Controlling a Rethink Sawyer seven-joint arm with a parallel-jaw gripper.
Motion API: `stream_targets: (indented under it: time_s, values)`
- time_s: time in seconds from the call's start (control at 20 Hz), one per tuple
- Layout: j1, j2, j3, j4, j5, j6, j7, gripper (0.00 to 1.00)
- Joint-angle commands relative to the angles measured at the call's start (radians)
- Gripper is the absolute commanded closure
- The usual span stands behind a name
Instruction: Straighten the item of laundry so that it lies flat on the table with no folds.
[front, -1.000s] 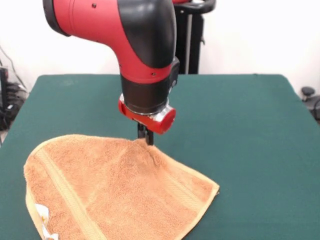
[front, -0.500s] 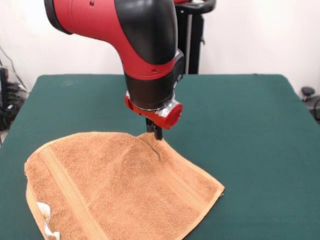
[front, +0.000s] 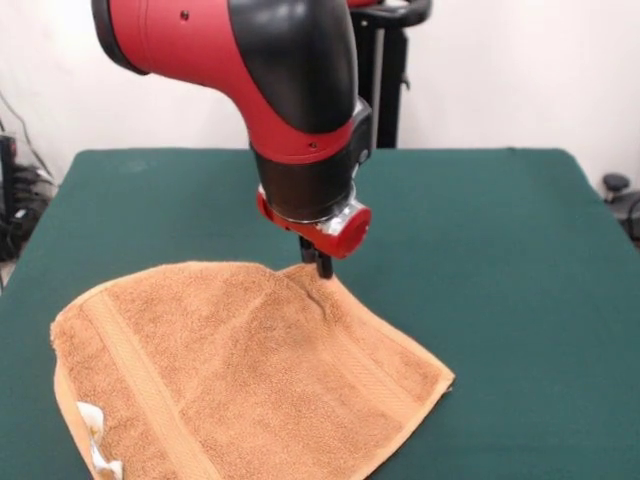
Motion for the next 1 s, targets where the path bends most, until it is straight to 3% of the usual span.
stream_targets:
  time_s: [0.05,0.2,0.4,1.0]
  values:
    - [-0.069,0.039,0.122,0.010,-0.061,0.137,-0.090,1.00]
    - [-0.146,0.059,0.140,-0.089,-0.138,0.275,-0.248,1.00]
    - [-0.196,0.064,0.183,-0.116,-0.180,0.307,-0.264,1.00]
    - [-0.111,-0.006,0.124,-0.009,-0.209,0.321,0.077,1.00]
